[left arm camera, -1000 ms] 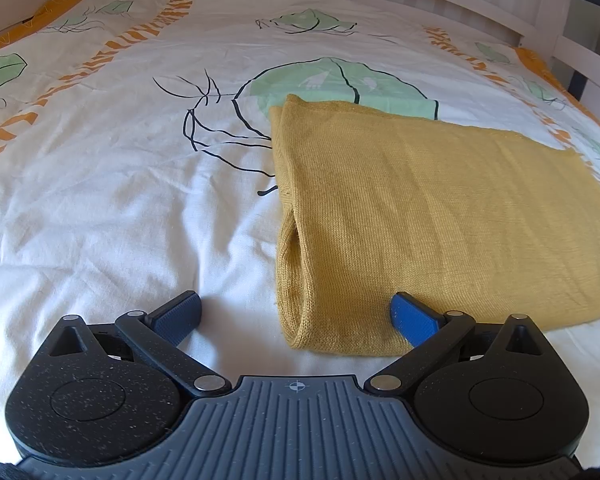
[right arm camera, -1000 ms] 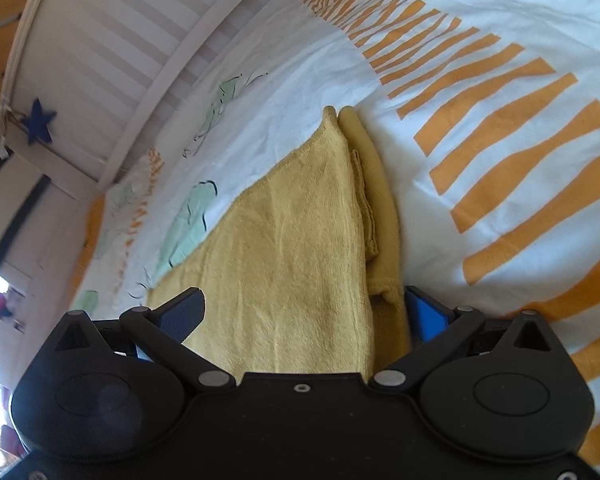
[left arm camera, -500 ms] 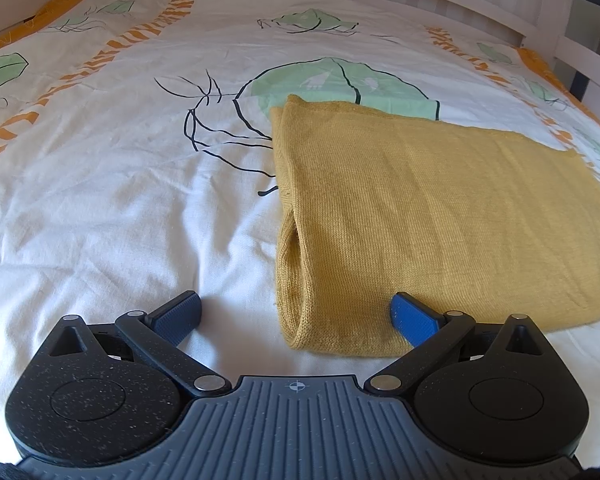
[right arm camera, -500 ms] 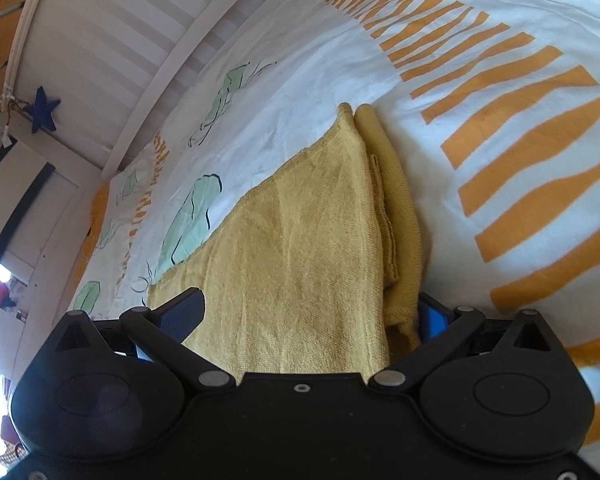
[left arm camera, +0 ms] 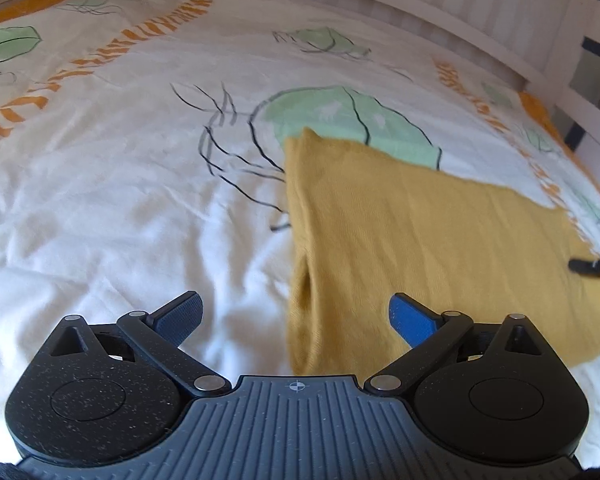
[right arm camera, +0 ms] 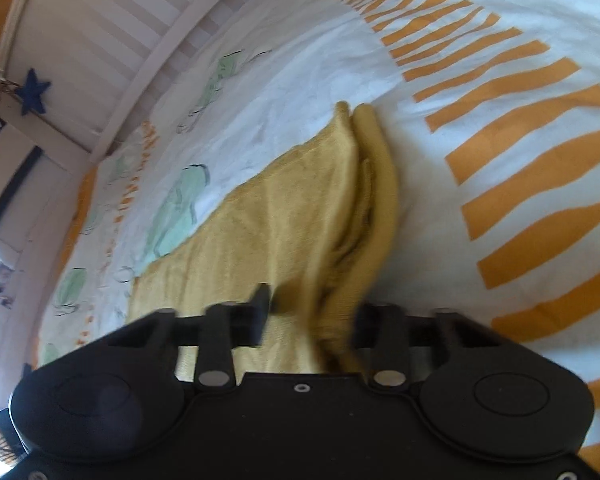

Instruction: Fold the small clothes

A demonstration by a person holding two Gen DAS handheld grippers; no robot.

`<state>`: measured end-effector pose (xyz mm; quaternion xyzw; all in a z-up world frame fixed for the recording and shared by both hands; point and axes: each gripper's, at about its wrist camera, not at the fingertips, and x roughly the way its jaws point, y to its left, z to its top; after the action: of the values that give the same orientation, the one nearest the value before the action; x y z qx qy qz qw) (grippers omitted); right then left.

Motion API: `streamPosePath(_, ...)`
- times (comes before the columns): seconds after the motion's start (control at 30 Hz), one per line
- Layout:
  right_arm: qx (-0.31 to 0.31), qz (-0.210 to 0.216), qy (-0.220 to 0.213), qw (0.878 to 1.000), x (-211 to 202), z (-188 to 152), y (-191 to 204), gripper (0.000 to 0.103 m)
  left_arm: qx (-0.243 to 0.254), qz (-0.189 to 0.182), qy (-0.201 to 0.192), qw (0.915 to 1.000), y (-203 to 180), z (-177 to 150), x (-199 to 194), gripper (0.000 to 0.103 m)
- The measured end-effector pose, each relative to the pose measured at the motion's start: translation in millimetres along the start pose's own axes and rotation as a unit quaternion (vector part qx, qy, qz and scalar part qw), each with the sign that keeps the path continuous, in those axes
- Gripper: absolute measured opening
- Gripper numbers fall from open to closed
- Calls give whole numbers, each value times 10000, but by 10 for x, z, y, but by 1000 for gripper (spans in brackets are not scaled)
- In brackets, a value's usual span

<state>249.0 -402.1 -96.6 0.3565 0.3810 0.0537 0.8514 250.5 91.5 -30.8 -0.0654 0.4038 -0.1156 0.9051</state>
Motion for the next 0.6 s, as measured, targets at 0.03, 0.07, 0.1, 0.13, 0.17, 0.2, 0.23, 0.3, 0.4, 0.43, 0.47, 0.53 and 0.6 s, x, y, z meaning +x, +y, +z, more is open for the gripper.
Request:
streamPosePath(0.03, -76, -139, -32, 9999, -9, 1, 34, 30, 1, 44, -15, 10000, 14, 20, -16, 101)
streamPosePath(0.07, -175, -275, -53, 9995, -21, 0, 91, 29, 0, 84, -38, 10000, 31, 38, -31, 101)
streamPosePath(0.1, -322, -405, -63, 9986, -36, 0, 169, 26, -9, 126, -54, 9999, 47, 59, -43, 101)
streamPosePath(0.13, -496, -556, -54, 9972, -49, 5, 263, 25, -15, 170, -48, 9998, 59, 79, -48, 101)
streamPosePath(0.17, -667, -668, -50, 9955, -64, 13, 365, 24, -17, 205, -37, 9998, 68, 89, -58, 101)
streamPosePath(0.2, -817, -722, -49, 9940, -79, 27, 468, 24, -25, 220, -33, 9997, 81, 103, -68, 101)
streamPosePath(0.23, -934, -743, -55, 9928, -92, 43, 573, 24, -39, 237, -30, 9997, 95, 117, -80, 101)
streamPosePath(0.3, -1125, -749, -58, 9908, -102, 72, 808, 24, -53, 276, -9, 9996, 123, 138, -99, 101)
streamPosePath(0.4, -1346, -622, -17, 9889, -64, 80, 1175, 24, -117, 273, 5, 9996, 185, 176, -124, 101)
streamPosePath(0.43, -1408, -579, 12, 9883, -25, 72, 1303, 23, -142, 265, 17, 9995, 203, 187, -126, 101)
streamPosePath(0.47, -1468, -517, 35, 9878, 16, 59, 1424, 23, -174, 265, 22, 9995, 223, 195, -132, 101)
streamPosePath(0.53, -1592, -383, 90, 9865, 124, 9, 1659, 23, -239, 261, 16, 9994, 272, 206, -143, 101)
streamPosePath(0.6, -1738, -320, 204, 9841, 274, -68, 1867, 23, -290, 262, 18, 9992, 312, 219, -157, 101)
